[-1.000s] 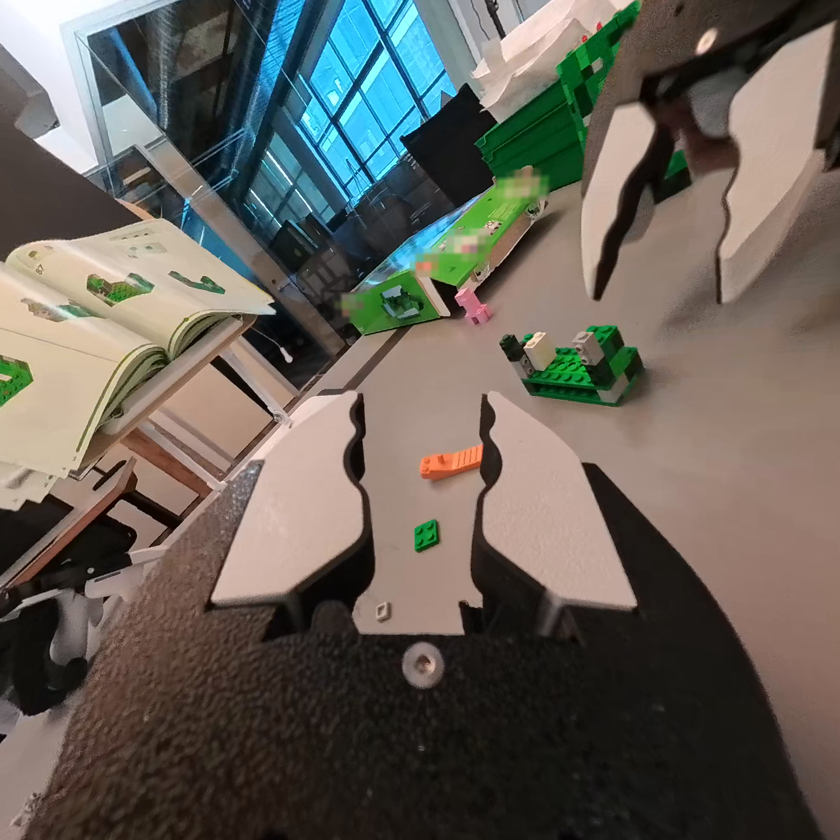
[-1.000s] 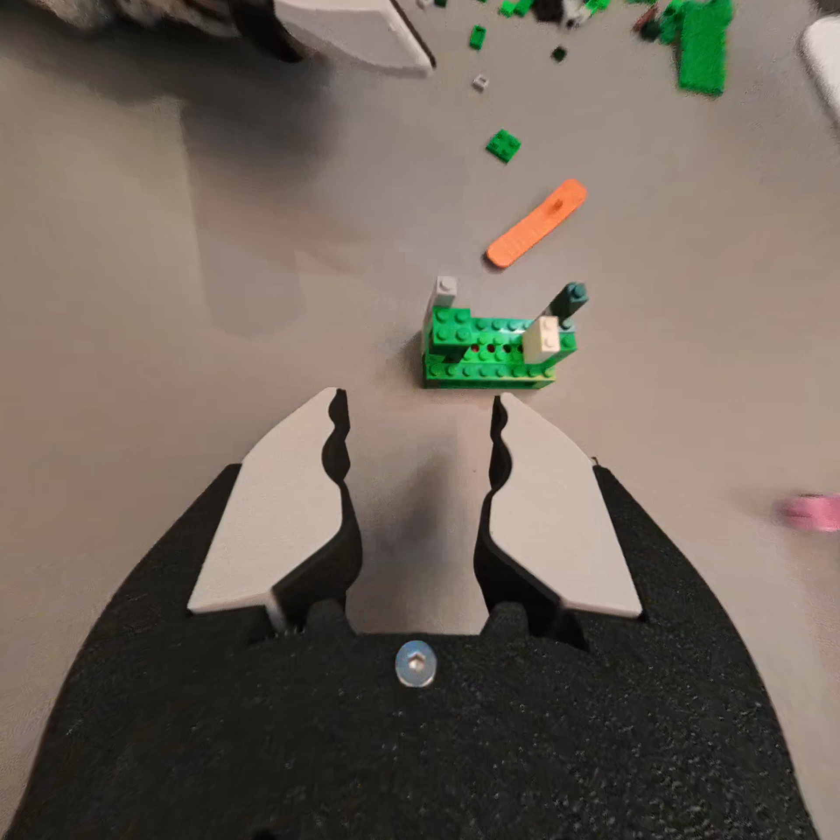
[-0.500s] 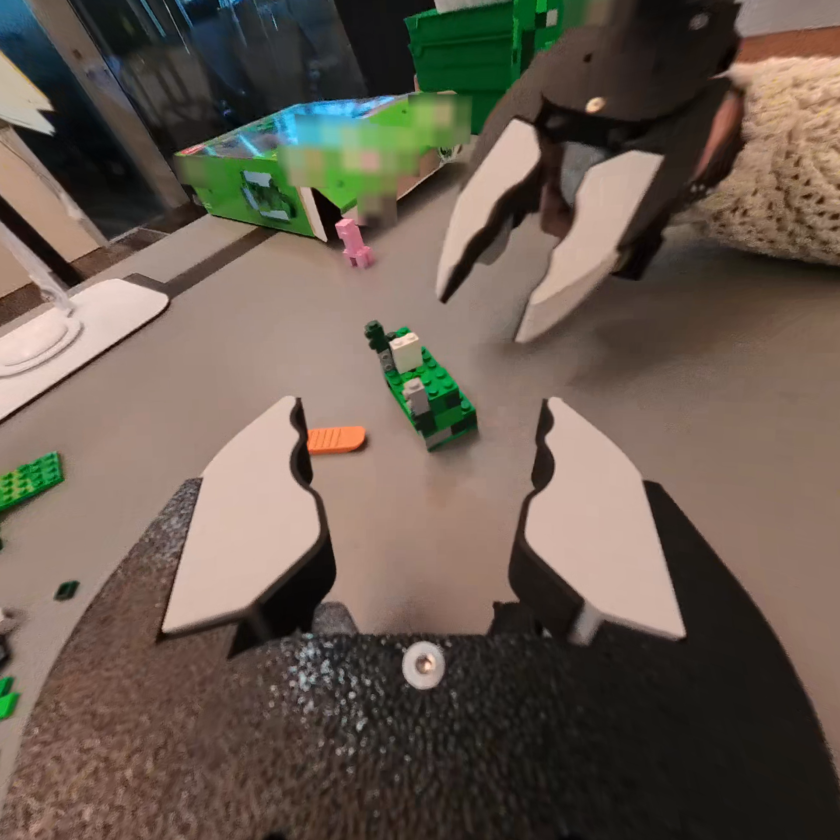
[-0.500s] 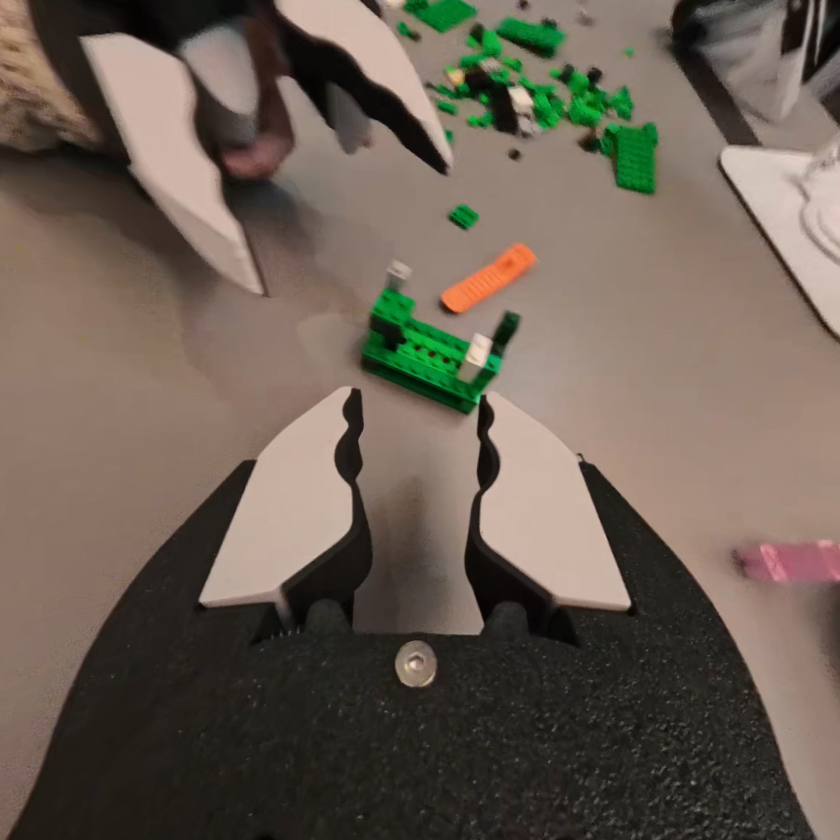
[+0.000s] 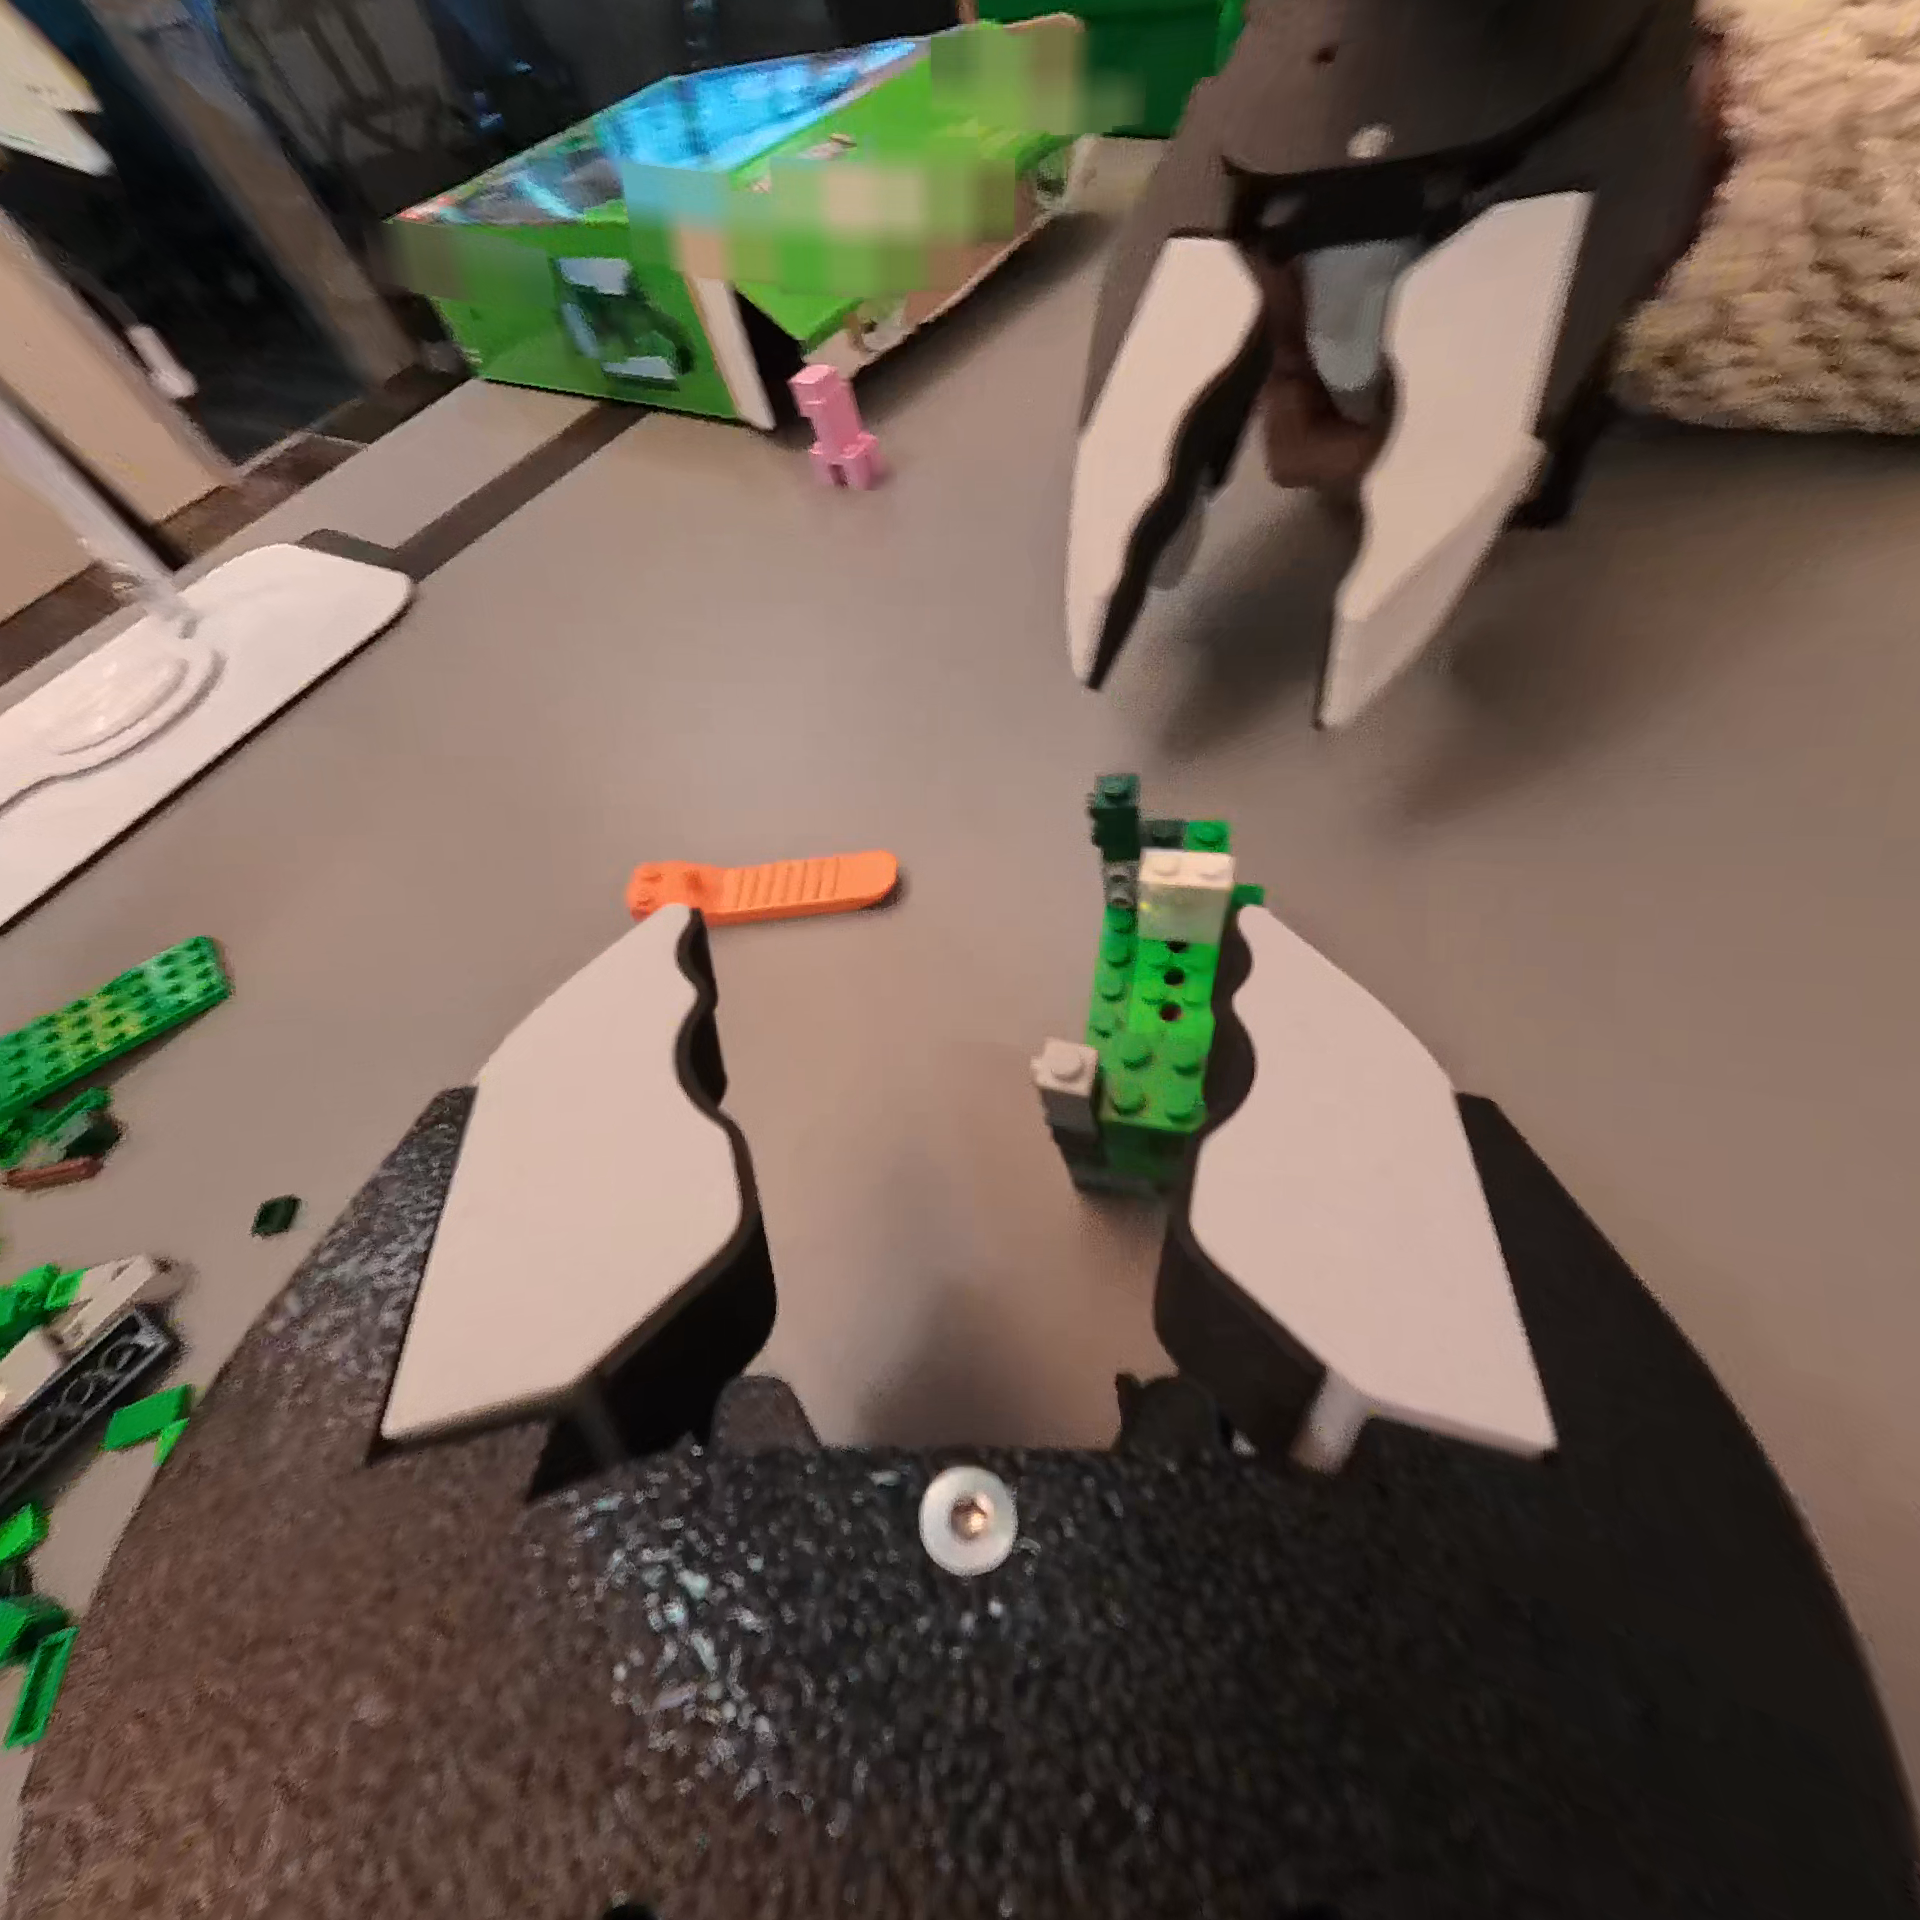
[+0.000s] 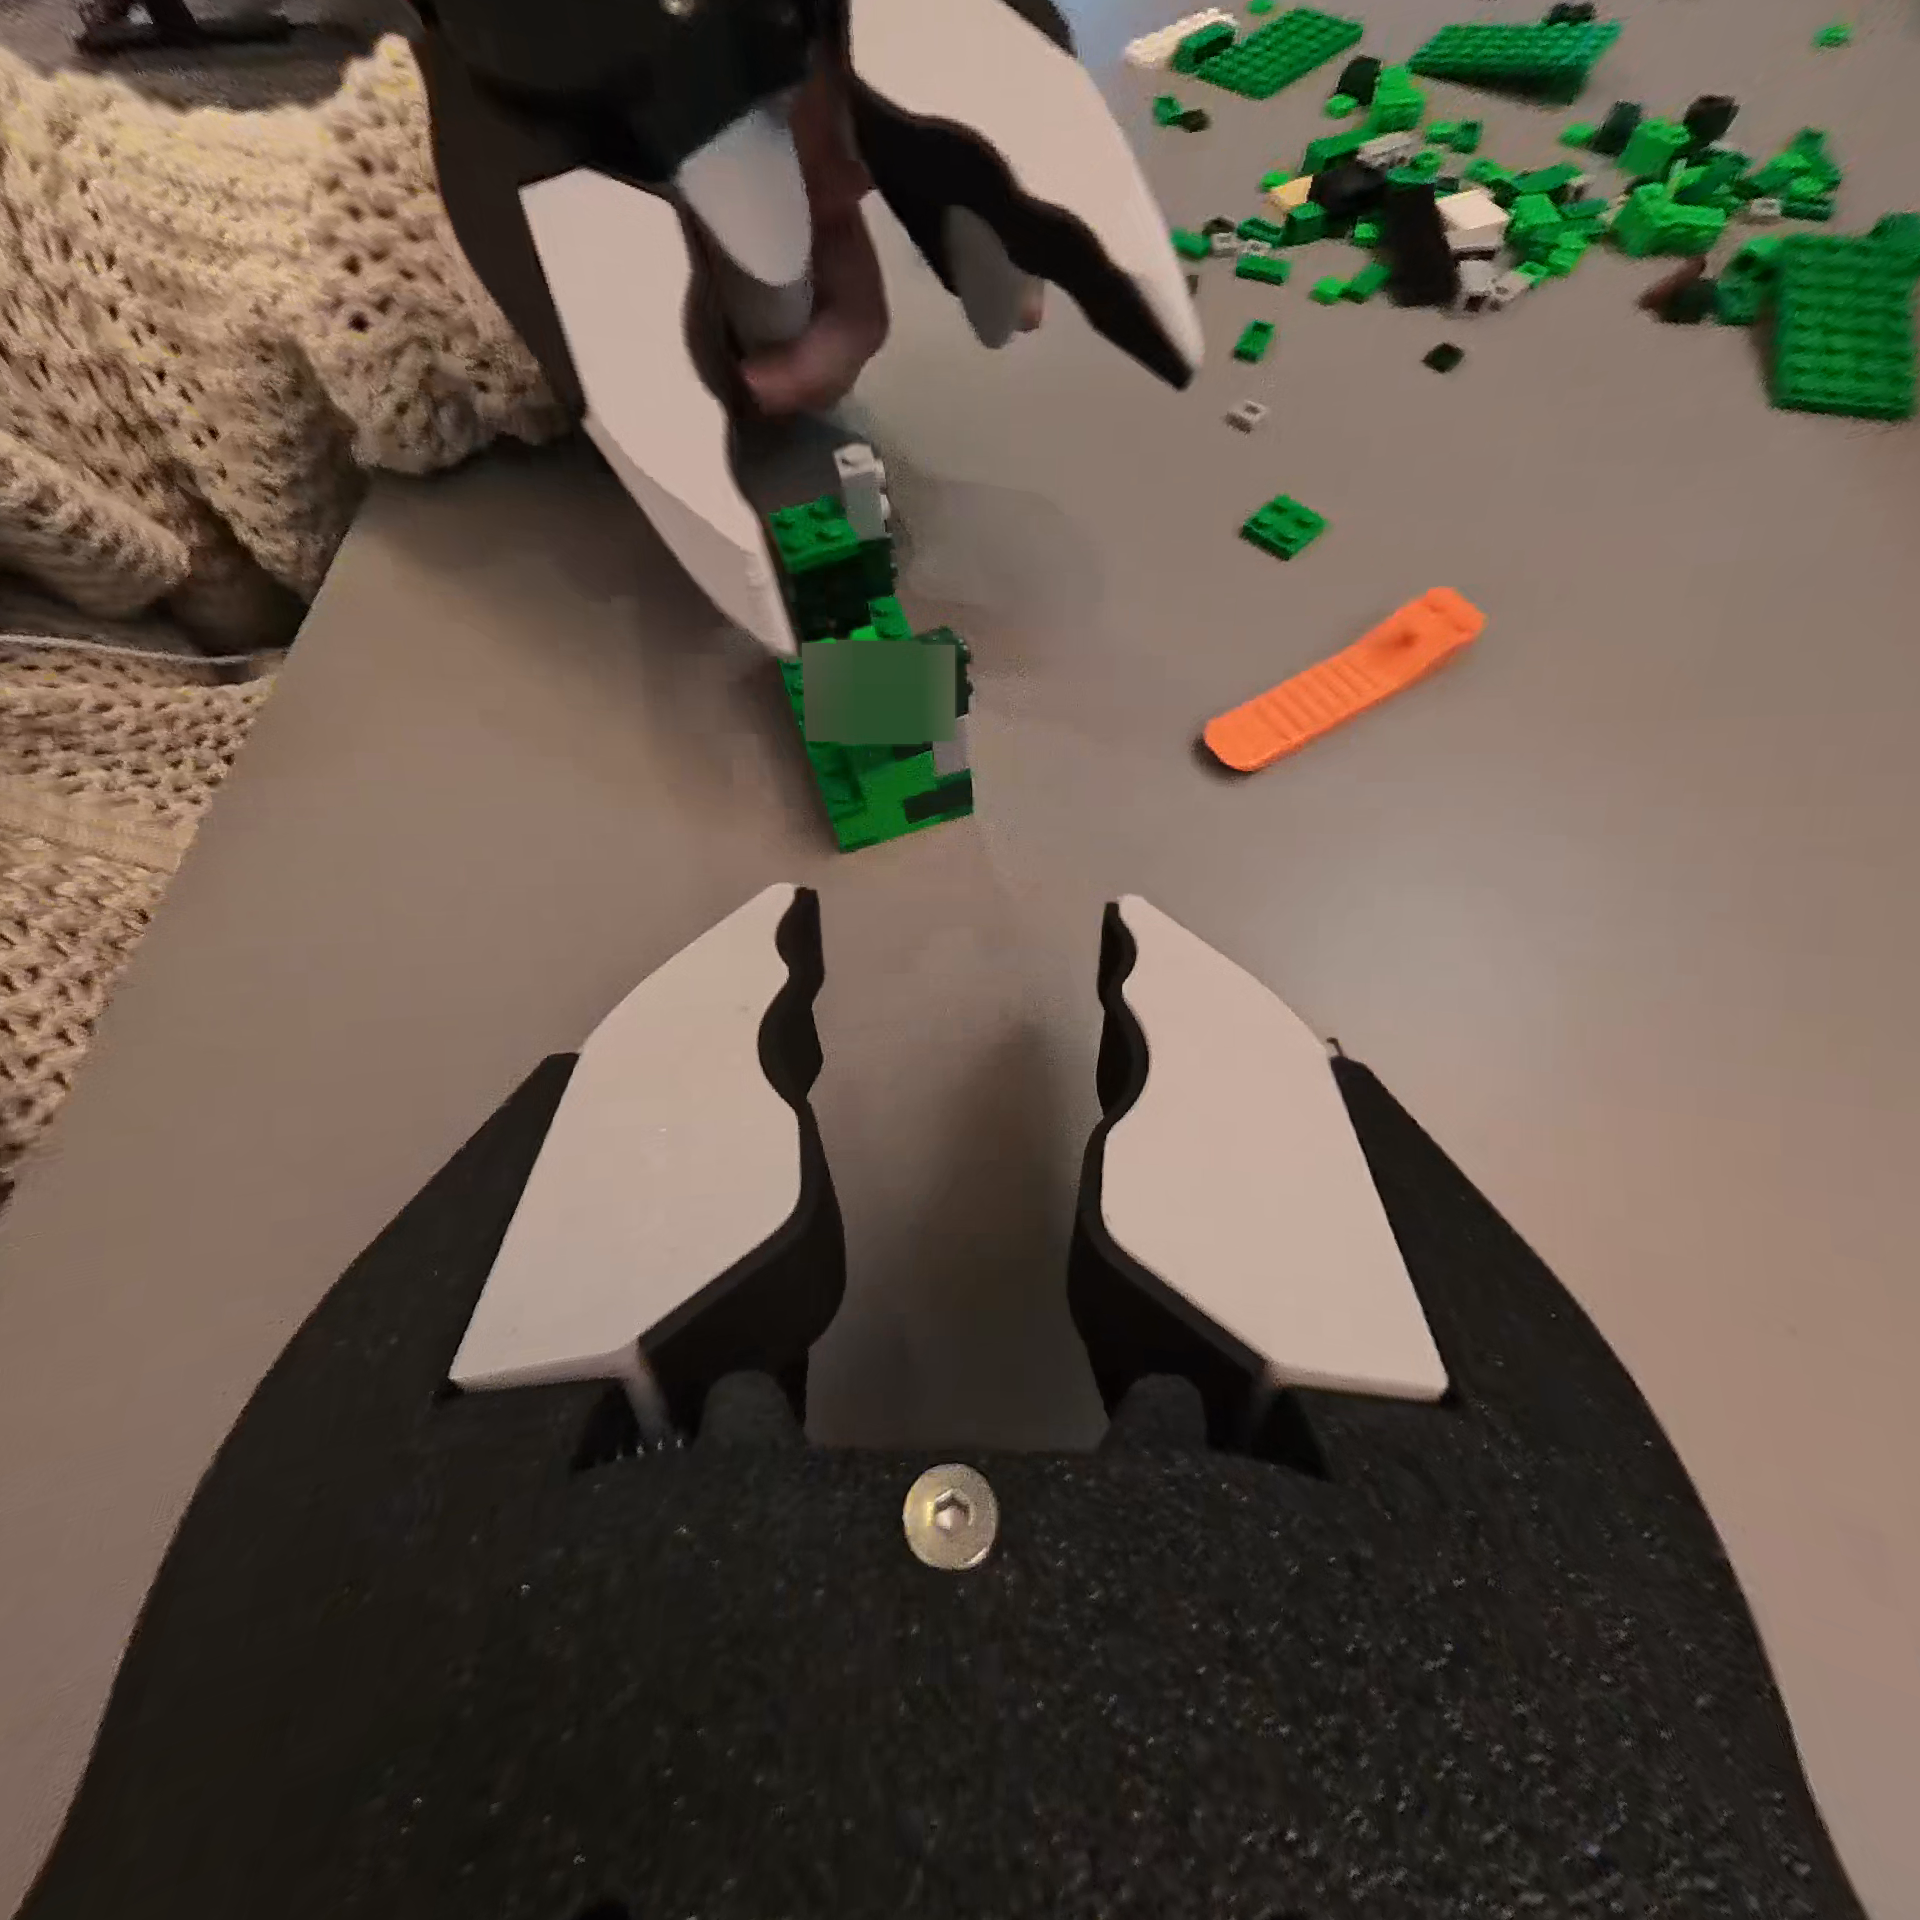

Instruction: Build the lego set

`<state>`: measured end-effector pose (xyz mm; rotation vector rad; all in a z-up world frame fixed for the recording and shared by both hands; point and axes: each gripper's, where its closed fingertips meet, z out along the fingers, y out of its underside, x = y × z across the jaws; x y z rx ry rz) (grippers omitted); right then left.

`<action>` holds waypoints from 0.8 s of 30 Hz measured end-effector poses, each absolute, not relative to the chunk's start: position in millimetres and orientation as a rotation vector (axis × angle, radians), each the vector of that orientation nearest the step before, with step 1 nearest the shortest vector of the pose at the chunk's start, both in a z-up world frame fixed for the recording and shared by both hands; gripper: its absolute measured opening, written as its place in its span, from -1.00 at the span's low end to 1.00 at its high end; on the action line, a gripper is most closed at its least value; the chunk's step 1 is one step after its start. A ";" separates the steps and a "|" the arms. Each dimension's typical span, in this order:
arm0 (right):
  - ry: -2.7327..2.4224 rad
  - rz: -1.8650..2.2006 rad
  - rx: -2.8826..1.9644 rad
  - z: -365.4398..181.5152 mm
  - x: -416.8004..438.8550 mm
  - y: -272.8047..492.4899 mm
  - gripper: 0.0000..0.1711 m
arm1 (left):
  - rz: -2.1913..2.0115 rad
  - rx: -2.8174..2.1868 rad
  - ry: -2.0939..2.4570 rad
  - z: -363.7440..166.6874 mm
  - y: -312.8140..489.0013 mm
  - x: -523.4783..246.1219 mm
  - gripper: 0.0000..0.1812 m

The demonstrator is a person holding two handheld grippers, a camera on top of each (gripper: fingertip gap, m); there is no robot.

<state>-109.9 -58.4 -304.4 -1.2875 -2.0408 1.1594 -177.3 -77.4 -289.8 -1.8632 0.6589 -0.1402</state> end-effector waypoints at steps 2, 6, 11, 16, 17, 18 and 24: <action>-2.045 1.193 -1.296 -306.5 -108.6 -62.9 -0.39 | -0.159 -1.862 0.678 -287.4 -87.4 -178.9 0.06; -2.119 1.105 -1.157 -311.2 -115.9 -77.2 -0.40 | -0.119 -1.817 0.746 -283.9 -109.6 -175.2 0.01; -2.202 1.091 -1.139 -318.6 -125.8 -85.1 -0.36 | 0.145 -1.874 0.927 -310.0 -101.8 -181.5 0.03; -2.246 1.193 -1.023 -311.3 -114.6 -106.0 -0.43 | 0.464 -1.878 0.821 -301.4 -85.9 -223.5 -0.17; -2.224 1.180 -1.033 -310.8 -116.2 -103.8 -0.43 | 0.465 -1.898 0.787 -302.2 -86.6 -229.3 -0.17; -2.192 1.175 -1.048 -309.0 -118.4 -100.8 -0.42 | 0.432 -1.907 0.755 -302.3 -88.0 -230.9 -0.17; -2.048 1.144 -1.167 -303.8 -133.2 -82.2 -0.41 | -0.009 -1.825 0.607 -283.0 -103.7 -206.3 -0.28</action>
